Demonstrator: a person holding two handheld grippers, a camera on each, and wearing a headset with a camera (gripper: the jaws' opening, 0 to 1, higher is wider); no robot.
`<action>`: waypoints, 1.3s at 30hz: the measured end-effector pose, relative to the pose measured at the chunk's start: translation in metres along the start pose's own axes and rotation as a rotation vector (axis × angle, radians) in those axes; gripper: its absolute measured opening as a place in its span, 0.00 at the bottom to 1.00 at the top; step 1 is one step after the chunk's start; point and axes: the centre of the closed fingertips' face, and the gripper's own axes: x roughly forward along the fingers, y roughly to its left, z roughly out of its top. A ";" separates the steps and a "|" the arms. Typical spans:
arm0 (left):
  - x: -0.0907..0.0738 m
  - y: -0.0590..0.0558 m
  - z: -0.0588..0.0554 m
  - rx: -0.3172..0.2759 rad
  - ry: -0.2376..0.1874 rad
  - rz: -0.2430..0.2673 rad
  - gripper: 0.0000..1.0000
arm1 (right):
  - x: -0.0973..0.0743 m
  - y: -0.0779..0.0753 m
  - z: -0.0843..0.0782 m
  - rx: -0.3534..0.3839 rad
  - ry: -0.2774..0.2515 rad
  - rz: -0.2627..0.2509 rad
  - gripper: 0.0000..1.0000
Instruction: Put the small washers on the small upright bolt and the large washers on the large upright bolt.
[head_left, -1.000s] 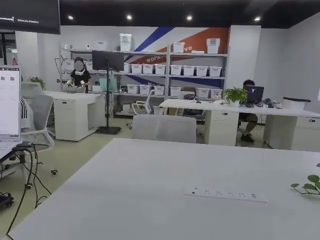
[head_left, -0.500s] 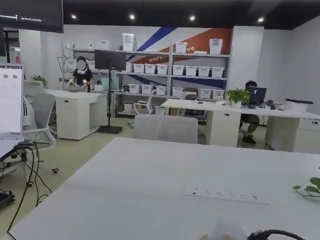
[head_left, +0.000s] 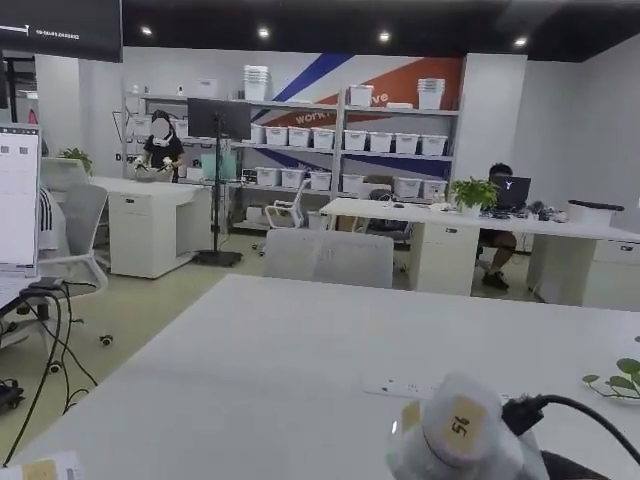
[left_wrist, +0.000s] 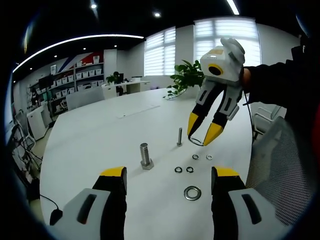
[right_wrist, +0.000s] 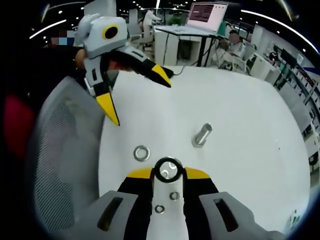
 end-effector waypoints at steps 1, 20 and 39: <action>0.002 -0.001 0.000 -0.003 -0.004 0.000 0.68 | -0.001 -0.002 0.001 -0.001 -0.004 -0.002 0.23; 0.008 -0.004 -0.004 -0.034 -0.005 0.002 0.69 | 0.002 -0.052 0.049 -0.097 0.006 -0.031 0.23; -0.012 0.007 -0.012 -0.077 -0.030 0.055 0.68 | 0.048 -0.066 0.060 -0.165 0.128 0.063 0.23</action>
